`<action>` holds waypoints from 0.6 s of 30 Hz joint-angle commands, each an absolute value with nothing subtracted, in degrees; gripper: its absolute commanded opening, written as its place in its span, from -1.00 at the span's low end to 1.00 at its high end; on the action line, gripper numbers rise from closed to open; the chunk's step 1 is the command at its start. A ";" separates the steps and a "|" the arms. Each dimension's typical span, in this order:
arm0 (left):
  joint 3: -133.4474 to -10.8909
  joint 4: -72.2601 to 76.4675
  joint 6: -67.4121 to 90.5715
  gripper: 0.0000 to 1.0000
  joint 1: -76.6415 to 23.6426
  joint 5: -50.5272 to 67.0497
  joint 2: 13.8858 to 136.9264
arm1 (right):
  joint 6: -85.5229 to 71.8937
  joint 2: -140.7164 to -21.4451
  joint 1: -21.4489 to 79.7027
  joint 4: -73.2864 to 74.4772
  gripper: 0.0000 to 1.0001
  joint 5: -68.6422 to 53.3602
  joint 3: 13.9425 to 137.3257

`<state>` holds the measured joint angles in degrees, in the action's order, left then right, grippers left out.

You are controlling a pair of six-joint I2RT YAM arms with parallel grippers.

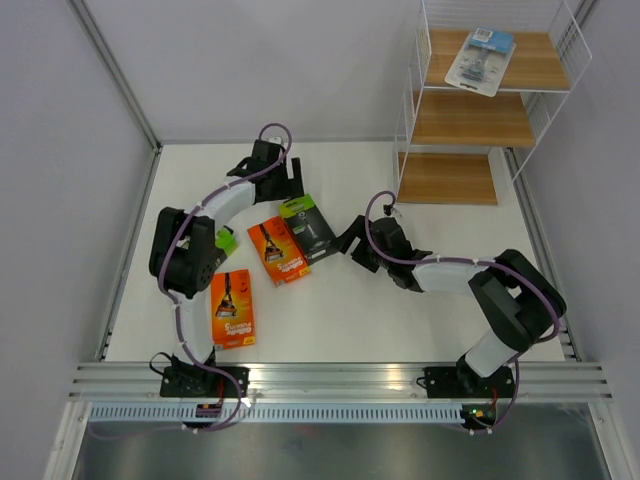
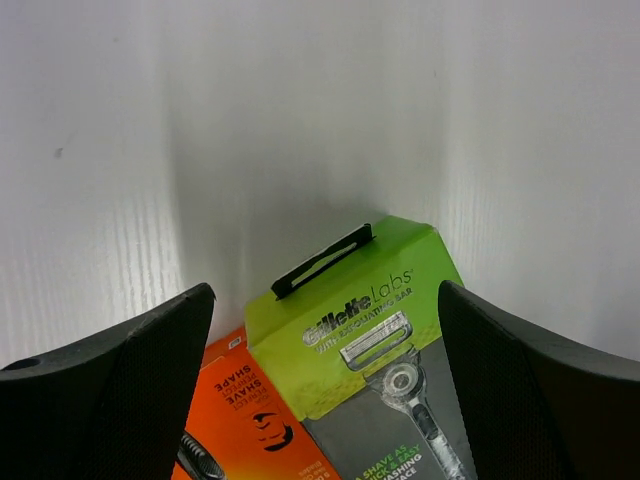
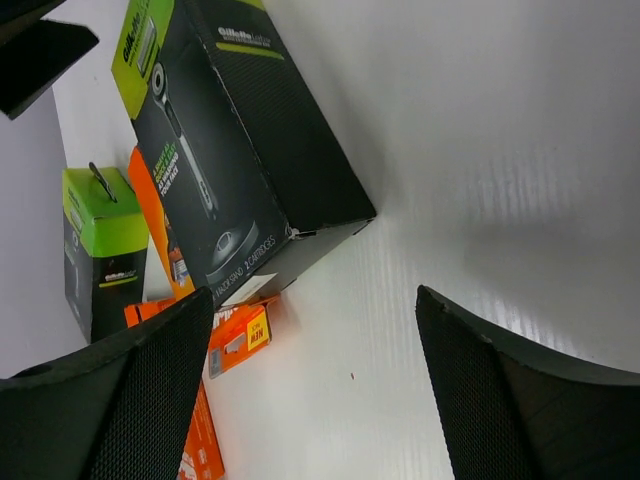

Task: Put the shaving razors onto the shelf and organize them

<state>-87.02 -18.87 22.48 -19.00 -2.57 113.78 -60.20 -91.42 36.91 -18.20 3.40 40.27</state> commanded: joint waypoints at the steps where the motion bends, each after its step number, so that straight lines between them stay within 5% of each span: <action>1: -89.65 -15.30 14.16 0.93 -18.81 6.58 116.01 | -63.19 -94.91 37.00 -23.99 0.74 -1.30 42.71; 7: -88.69 -16.08 17.91 0.83 -18.90 10.19 119.00 | -60.47 -96.33 37.27 -19.09 0.62 1.65 45.88; 12: -83.95 -12.75 27.66 0.55 -19.95 19.77 117.87 | -59.77 -96.15 37.27 -18.55 0.61 2.46 46.14; 18: -73.66 -8.88 33.56 0.50 -26.45 16.00 109.52 | -58.80 -94.23 36.74 -11.53 0.60 5.26 45.71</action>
<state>-77.45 -9.06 26.57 -20.64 13.19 114.54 -59.68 -96.53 36.88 -14.33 2.76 44.42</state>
